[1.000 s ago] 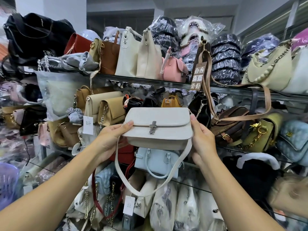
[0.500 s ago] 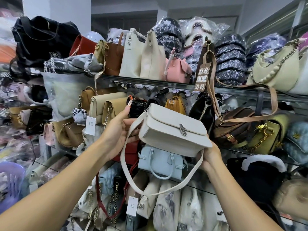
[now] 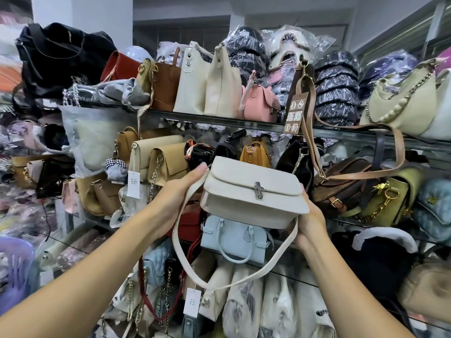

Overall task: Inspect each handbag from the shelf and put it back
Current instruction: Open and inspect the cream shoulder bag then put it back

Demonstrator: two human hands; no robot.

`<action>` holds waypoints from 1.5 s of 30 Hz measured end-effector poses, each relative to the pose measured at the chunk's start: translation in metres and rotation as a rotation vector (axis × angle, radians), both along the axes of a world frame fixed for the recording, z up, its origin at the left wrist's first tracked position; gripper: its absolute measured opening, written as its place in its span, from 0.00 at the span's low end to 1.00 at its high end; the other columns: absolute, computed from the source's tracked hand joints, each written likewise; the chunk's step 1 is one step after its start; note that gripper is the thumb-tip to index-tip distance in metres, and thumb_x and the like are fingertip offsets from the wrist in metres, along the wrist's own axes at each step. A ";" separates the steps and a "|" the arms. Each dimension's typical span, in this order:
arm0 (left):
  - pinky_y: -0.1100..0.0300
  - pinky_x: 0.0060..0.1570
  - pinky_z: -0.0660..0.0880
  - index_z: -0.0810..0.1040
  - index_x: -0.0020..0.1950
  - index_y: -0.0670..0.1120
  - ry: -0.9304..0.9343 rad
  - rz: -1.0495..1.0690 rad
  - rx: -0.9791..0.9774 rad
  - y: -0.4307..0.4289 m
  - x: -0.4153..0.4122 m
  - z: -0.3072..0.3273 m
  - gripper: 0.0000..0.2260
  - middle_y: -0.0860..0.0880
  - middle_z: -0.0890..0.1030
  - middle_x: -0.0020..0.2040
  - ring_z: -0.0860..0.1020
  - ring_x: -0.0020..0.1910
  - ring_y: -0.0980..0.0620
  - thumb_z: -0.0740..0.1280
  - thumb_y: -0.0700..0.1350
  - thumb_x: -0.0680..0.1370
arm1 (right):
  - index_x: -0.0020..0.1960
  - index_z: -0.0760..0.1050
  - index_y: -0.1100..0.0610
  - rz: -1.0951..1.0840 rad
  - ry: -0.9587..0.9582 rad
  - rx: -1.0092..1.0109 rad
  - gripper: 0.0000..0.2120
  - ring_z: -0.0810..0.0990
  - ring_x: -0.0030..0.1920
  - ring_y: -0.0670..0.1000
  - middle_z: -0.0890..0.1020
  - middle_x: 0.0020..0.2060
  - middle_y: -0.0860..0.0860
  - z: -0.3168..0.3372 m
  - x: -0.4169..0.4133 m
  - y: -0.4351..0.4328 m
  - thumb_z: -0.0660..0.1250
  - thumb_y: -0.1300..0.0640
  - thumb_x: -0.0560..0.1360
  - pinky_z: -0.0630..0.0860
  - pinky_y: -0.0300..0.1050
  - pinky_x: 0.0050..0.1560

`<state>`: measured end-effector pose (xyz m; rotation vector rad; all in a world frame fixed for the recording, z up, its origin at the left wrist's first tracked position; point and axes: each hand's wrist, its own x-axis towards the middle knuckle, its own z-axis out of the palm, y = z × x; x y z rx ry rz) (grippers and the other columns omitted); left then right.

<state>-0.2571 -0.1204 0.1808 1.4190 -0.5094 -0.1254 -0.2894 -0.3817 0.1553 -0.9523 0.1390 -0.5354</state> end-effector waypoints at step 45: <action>0.46 0.44 0.71 0.71 0.66 0.73 -0.072 -0.141 0.077 -0.042 -0.028 -0.013 0.34 0.46 0.78 0.52 0.76 0.43 0.45 0.61 0.34 0.75 | 0.73 0.71 0.42 0.364 0.019 -0.483 0.48 0.83 0.63 0.48 0.80 0.68 0.45 -0.016 0.009 0.036 0.83 0.34 0.57 0.77 0.57 0.68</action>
